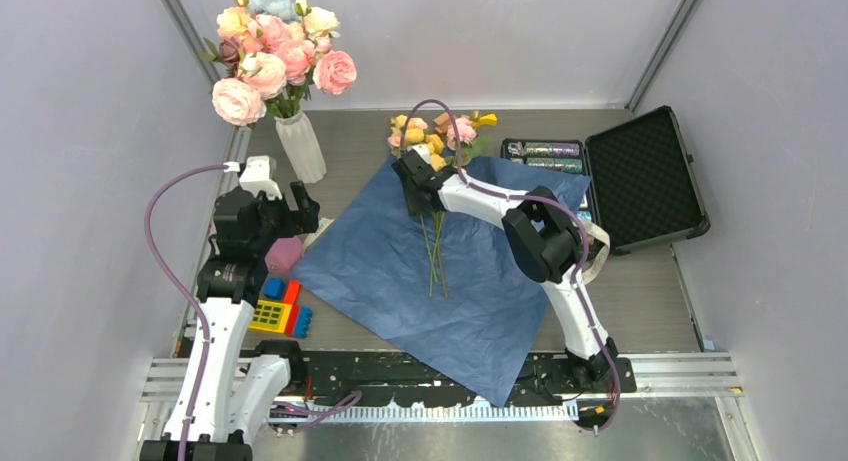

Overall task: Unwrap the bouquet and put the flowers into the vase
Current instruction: Pick up the fake flower from the wrapping paper.

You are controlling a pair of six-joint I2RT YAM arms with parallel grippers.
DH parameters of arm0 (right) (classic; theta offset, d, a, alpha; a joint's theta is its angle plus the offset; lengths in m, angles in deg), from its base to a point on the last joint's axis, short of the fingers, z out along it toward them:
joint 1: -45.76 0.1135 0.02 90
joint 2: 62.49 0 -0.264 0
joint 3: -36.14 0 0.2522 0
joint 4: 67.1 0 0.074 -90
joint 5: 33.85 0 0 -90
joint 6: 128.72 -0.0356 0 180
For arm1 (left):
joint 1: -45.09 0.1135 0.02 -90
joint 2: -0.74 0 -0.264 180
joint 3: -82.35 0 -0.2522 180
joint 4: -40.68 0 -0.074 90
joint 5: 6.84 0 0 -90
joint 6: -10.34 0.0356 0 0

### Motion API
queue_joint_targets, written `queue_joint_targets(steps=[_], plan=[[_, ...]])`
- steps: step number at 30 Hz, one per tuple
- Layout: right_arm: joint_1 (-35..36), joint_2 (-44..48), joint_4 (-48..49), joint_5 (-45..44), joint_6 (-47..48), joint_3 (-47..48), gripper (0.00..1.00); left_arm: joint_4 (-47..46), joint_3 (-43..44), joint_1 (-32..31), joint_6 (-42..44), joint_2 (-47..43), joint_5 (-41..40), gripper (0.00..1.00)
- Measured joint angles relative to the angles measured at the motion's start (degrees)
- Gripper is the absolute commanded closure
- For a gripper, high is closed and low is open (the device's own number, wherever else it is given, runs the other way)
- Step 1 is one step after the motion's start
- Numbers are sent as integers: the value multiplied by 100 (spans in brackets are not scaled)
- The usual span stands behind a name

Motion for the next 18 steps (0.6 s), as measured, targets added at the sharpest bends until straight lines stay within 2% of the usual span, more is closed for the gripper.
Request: queue_joint_targets(steps=[6, 8, 11, 18], plan=[[-42, -229, -28, 2, 103, 247, 70, 2, 0, -26, 0, 0, 0, 15], [-57, -282, -39, 11, 136, 339, 78, 4, 0, -33, -2, 0, 0, 15], [-61, -326, -20, 37, 157, 398, 98, 7, 0, -37, -2, 0, 0, 15], [-61, -273, 348, 273, 157, 210, 100, 9, 0, -70, -28, -15, 11, 15]])
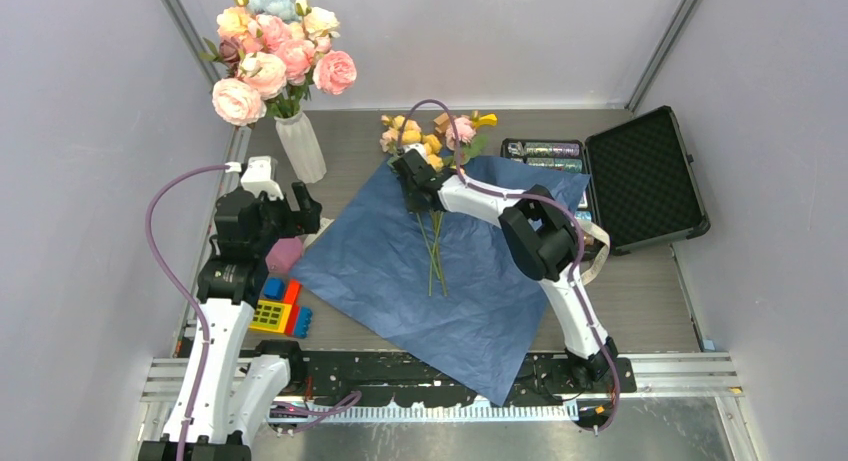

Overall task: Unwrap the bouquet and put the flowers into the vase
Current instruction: Pick up the fake flower from the wrapping paper, then insert the fake flower into the vase.

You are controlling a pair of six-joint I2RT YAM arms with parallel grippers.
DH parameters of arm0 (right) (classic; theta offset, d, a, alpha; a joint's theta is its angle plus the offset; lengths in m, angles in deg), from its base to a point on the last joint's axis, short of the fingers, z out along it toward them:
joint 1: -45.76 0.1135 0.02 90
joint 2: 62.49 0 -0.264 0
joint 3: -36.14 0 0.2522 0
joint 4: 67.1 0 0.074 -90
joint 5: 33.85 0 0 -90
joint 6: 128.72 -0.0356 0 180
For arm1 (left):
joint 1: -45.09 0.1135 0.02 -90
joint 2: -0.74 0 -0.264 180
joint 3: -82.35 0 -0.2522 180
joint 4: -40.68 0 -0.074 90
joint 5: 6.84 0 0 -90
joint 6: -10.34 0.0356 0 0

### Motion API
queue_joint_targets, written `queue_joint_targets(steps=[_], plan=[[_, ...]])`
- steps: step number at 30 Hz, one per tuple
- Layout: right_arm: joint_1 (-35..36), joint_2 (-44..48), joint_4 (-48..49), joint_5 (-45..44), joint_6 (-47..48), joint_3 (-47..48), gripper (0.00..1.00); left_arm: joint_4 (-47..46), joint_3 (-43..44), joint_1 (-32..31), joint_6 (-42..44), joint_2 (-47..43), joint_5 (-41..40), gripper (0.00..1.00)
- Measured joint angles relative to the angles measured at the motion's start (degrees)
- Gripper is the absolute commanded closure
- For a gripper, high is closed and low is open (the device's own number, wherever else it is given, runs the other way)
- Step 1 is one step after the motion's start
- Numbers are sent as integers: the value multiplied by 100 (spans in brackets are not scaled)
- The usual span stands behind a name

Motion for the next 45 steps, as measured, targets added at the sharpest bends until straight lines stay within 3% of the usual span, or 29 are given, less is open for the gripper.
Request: queue_joint_targets(steps=[6, 14, 26, 36, 38, 45], plan=[[-46, 719, 914, 664, -42, -1123, 100, -28, -15, -4, -389, -46, 302, 15], [-37, 2135, 2013, 1845, -197, -2282, 100, -435, -404, -28, -1757, -50, 1331, 15], [-31, 3821, 3152, 3453, -632, -3698, 100, -2682, -1224, -116, -4199, 476, 2629, 14], [197, 4481, 3318, 4336, -796, -3934, 100, -3781, -1241, -164, -4962, 807, 2887, 15], [264, 4496, 3318, 4468, -793, -3932, 100, -3877, -1241, -177, -5034, 848, 2900, 24], [391, 4496, 3167, 4719, -769, -3910, 100, -4148, -1259, -186, -5259, 863, 2951, 79]])
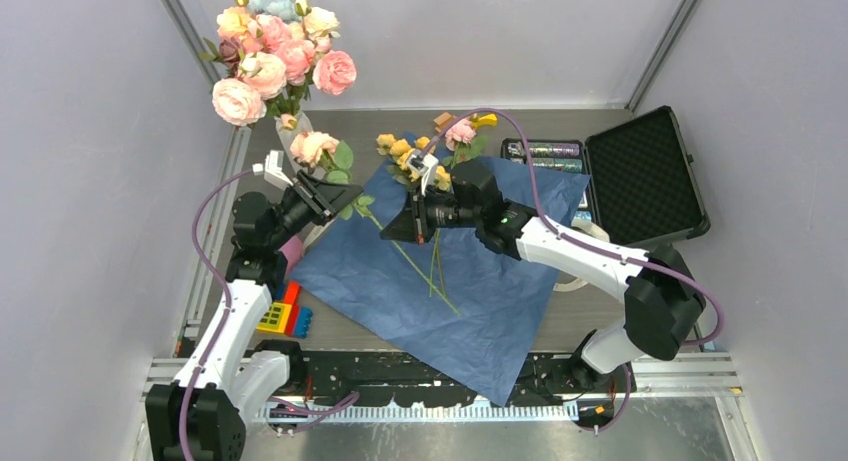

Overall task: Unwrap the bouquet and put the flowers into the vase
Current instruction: Insert the fake flower into the vase.

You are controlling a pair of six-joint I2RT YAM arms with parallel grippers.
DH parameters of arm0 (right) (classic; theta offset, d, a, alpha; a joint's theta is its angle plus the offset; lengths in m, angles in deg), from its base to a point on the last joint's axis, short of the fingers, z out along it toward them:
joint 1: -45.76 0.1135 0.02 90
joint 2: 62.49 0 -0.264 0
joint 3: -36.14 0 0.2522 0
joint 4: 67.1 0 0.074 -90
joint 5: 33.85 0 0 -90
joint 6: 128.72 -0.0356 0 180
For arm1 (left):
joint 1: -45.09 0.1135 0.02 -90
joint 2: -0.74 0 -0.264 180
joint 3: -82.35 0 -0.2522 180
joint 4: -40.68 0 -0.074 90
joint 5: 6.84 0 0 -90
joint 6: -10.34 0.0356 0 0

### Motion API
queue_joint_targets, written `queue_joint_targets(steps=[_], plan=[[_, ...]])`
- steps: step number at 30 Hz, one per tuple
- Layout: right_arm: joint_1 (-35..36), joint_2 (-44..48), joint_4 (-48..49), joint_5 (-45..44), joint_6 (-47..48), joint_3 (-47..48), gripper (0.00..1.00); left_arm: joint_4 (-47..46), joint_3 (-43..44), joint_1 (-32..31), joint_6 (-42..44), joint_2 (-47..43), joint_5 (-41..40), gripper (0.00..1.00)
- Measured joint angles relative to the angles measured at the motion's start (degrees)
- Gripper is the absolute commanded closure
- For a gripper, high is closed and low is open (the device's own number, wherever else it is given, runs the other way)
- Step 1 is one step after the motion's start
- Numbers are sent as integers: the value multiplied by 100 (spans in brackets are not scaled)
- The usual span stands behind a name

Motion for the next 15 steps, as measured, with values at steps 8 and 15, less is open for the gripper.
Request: queue_joint_targets(steps=[8, 15], plan=[[24, -2, -164, -22, 37, 4, 100, -52, -24, -26, -17, 0, 61, 100], [39, 0, -376, -205, 116, 15, 51, 339, 4, -26, 684, -157, 83, 100]])
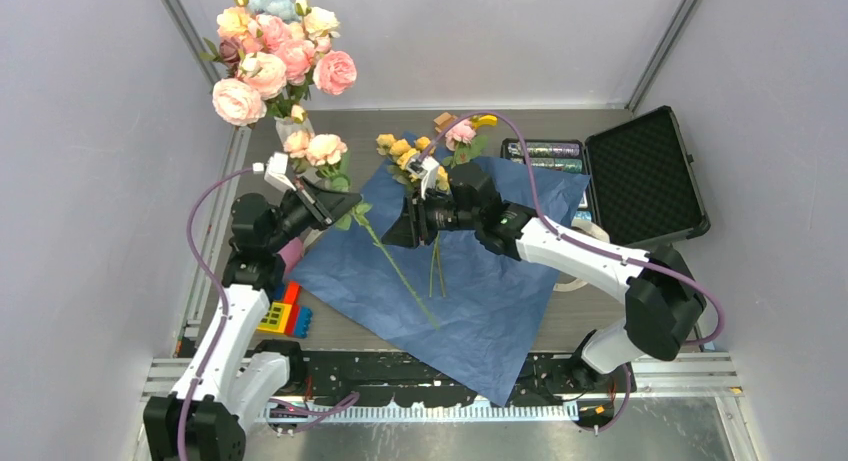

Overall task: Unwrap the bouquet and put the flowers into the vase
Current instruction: Insert the fake flower into the vase.

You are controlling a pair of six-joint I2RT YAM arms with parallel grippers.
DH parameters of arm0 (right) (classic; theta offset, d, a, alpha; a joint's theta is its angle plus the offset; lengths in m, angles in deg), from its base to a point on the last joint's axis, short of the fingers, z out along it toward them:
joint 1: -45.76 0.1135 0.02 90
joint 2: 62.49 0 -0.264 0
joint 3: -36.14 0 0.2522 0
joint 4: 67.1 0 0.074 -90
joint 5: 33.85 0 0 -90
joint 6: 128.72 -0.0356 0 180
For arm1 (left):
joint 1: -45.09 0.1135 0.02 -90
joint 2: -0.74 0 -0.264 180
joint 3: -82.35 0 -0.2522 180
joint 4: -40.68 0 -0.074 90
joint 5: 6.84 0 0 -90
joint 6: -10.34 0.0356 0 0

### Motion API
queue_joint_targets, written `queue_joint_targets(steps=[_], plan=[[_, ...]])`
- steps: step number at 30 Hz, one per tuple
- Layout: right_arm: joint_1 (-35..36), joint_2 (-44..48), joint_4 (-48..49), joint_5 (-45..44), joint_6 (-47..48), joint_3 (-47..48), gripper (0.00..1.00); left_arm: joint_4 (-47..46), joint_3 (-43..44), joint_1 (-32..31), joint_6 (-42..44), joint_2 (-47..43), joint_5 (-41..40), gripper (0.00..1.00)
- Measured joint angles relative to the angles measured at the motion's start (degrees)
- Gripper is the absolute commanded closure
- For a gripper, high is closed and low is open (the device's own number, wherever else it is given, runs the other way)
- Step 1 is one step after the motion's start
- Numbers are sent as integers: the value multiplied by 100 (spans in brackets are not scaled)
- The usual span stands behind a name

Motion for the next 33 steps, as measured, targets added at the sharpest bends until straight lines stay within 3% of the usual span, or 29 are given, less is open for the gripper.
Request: queue_joint_targets(steps=[6, 12, 16, 23, 33], plan=[[-4, 328, -260, -468, 107, -146, 28, 1364, 695, 0, 1930, -485, 20, 100], [-70, 977, -601, -1279, 275, -424, 23, 2273, 1878, -116, 3993, -675, 98, 100], [-514, 1200, -721, -1692, 249, -734, 20, 2524, 2658, -319, 5069, -380, -101, 100], [-1528, 1893, -717, -2129, 70, -1513, 16, 1738, 3252, -348, 6288, 205, -717, 100], [-1982, 2747, -494, -2247, -39, -2041, 14, 935, 3995, -186, 7130, 837, -1226, 100]])
